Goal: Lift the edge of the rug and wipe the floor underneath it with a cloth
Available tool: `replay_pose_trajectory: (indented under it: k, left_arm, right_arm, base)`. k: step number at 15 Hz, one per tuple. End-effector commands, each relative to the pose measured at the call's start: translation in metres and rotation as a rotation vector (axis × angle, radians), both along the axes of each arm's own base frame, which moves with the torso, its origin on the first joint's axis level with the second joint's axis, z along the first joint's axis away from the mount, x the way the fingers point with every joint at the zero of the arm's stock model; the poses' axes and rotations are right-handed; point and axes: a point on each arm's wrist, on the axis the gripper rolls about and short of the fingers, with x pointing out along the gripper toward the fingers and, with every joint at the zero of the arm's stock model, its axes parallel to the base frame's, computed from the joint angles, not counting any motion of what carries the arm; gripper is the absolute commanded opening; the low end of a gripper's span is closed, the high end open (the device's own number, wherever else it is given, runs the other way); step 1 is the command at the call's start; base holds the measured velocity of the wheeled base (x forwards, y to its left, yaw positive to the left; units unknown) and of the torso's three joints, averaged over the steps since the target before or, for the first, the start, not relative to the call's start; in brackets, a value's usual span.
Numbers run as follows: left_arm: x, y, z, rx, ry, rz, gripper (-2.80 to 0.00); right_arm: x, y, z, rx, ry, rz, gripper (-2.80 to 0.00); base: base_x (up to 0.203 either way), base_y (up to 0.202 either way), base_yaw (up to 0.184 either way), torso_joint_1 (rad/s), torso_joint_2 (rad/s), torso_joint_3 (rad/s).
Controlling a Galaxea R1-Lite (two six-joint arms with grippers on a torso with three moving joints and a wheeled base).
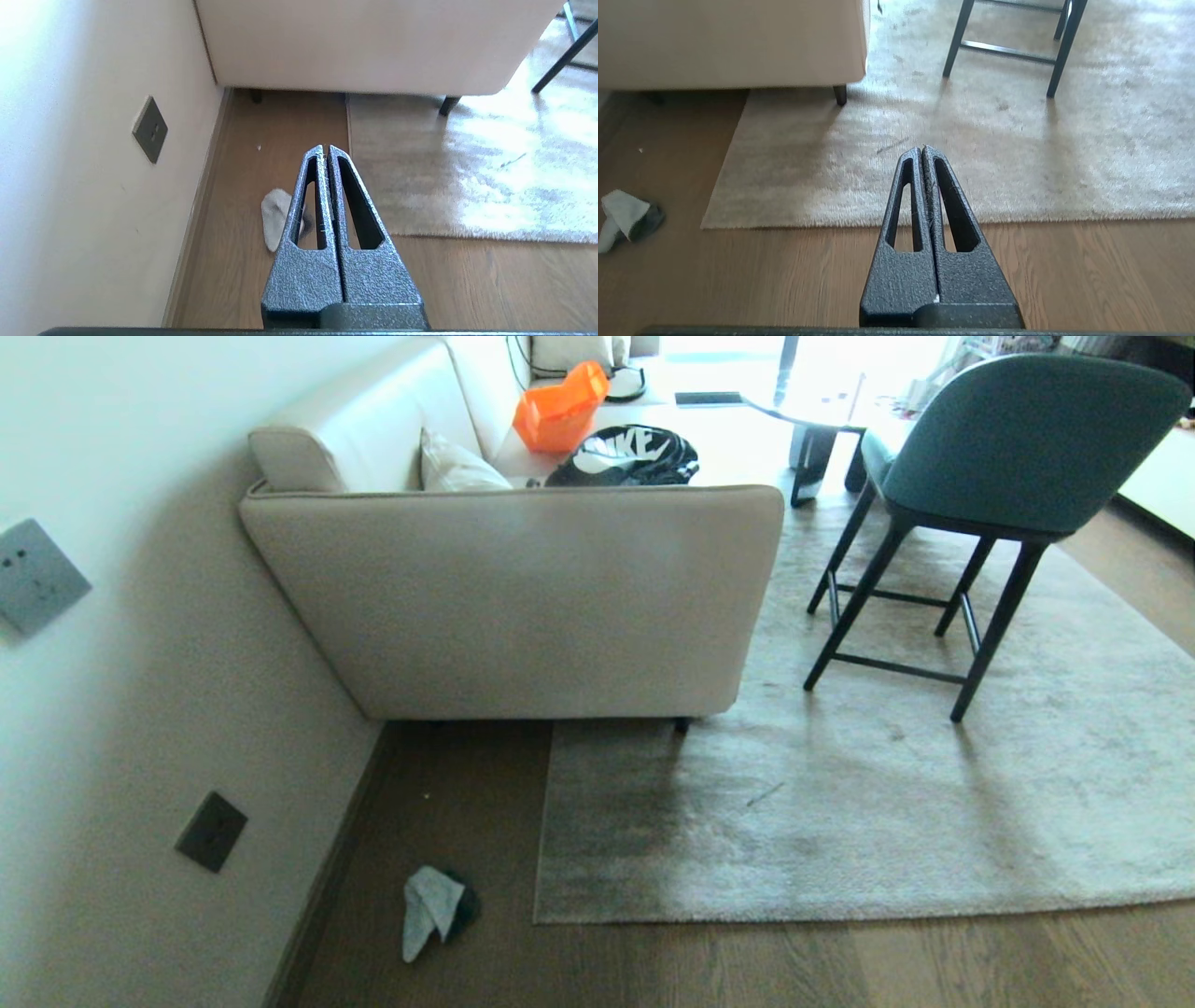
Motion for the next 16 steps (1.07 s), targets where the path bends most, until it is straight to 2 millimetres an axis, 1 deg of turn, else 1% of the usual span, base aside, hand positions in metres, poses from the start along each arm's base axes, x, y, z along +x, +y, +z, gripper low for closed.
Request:
replay_pose_trajectory:
  k: [1,6,11,16]
  left_arm:
    - [-0.0001,0.0000,0.0004,-0.001,-0.002,0.001,-2.80]
    - [0.0000,0.0000,0.0000,-0.001,0.000,0.001,-2.80]
    - [0.0000,0.0000,0.0000,-0.001,0.000,0.001,-2.80]
    - [-0.0001,0.0000,0.0002,-0.001,-0.001,0.001,-2.80]
  right_arm:
    - [0.0001,0.0000,0.0000,0.000,0.001,0.000,-2.80]
    - [0.0001,0.0000,0.0000,0.000,0.001,0.000,-2.80]
    - [0.0001,0.0000,0.0000,0.000,0.001,0.000,-2.80]
    - [0.0001,0.0000,0.0000,0.000,0.001,0.000,-2.80]
  base:
    - [0.000,0.000,0.000,-0.007,0.00,0.198]
    - [0.000,0.000,0.000,0.003,0.01,0.183]
    - [0.000,0.000,0.000,0.000,0.00,0.000]
    - [0.000,0.000,0.000,0.004,0.00,0.050]
